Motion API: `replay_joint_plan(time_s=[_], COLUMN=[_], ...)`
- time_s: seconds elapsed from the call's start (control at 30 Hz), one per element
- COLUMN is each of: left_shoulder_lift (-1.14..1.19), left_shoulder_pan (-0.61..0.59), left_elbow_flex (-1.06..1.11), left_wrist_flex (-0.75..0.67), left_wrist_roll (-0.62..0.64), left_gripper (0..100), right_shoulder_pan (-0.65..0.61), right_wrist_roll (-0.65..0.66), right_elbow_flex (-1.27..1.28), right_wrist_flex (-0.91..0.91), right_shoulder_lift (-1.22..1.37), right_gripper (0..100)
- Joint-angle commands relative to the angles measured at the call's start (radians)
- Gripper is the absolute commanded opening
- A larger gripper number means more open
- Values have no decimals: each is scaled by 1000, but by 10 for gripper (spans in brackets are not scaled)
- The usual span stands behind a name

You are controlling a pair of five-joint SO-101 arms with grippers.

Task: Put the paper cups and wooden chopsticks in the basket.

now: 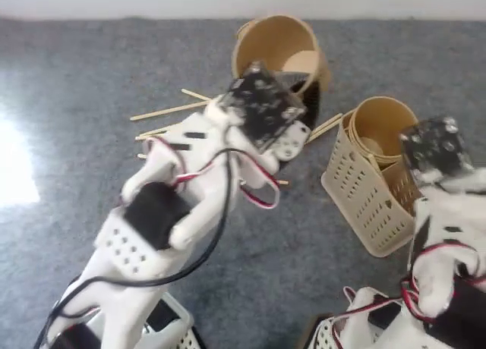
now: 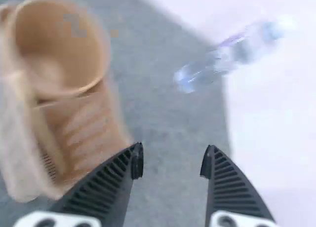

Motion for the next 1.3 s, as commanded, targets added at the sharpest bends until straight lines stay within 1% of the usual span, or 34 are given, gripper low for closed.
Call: replay_joint_plan(time_s=[0.0,0.1,0.17,0.27,0.33,0.43,0.57,0.63,0.77,1.0,1.17,1.27], left_shoulder_lift=[51,69,66,66,69,61,72,81,149,249,316,330], left_shoulder_pan=[80,133,164,181,183,190,244,267,267,267,267,267], left_elbow_flex=[-12,-12,-13,-13,-13,-28,-97,-101,-102,-104,-104,-104], left_wrist_flex=[-78,-89,-69,-54,-54,-55,3,3,2,-120,-124,-126], left_wrist_roll=[-17,-17,-17,-17,-17,-17,-15,-34,-72,-75,-129,-135], left_gripper=[13,13,13,13,13,13,13,13,13,13,13,13], right_shoulder_pan=[197,338,403,483,509,509,507,510,516,524,533,530], right_wrist_roll=[-57,-63,-57,-57,-57,-57,-58,-63,-63,-57,-57,-60], right_elbow_flex=[5,132,232,367,430,499,539,545,557,557,557,557], right_wrist_flex=[-119,-257,-340,-450,-481,-489,-490,-483,-470,-435,-441,-440], right_shoulder_lift=[-2,16,27,30,25,25,25,25,25,24,24,24], right_gripper=[201,191,164,149,149,156,165,164,163,162,162,162])
